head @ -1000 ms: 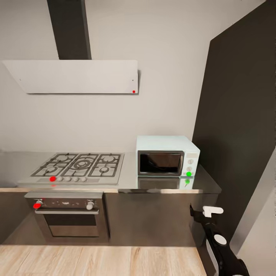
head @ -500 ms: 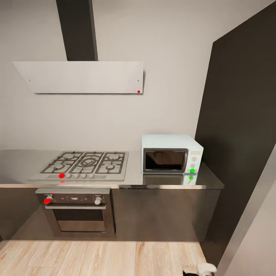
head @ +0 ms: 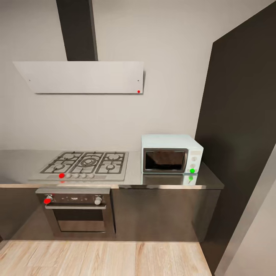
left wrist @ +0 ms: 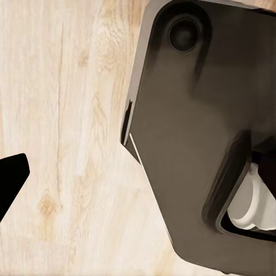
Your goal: In the kitchen, take the popcorn bag from the countertop, put it into the microwave, and heat it until the popcorn is cooked so the cooked popcorn ends up inside the bag.
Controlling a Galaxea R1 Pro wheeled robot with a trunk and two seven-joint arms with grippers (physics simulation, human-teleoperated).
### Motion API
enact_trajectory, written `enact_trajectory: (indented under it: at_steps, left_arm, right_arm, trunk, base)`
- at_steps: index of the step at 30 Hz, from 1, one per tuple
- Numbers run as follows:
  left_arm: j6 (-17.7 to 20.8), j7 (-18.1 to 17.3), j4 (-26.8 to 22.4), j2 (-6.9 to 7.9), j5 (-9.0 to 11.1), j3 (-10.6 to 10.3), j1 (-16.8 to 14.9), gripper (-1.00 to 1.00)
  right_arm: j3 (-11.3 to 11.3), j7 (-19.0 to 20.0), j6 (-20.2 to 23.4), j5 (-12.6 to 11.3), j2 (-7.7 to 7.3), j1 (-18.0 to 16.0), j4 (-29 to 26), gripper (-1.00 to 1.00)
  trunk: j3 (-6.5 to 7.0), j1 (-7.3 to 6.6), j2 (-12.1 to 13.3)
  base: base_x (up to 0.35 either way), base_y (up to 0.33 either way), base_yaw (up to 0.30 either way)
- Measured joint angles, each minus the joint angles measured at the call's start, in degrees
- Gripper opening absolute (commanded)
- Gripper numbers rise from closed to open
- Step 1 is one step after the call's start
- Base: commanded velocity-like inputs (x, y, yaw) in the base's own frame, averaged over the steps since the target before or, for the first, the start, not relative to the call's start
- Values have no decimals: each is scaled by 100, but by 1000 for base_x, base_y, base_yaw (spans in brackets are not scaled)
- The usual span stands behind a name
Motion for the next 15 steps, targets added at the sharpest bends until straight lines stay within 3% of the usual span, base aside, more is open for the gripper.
enact_trajectory:
  at_steps: [4,15]
  left_arm:
    - [3,0,1,-1,0,-3,0,100]
    - [5,-4,1,-8,-2,-21,0,100]
  right_arm:
    - [0,-25,60,8,-1,211,-3,100]
    - [-46,-21,-57,-6,-3,242,-36,100]
  trunk:
    - [1,0,0]
    - [1,0,0]
  base:
    - [0,0,0]
    - [0,0,0]
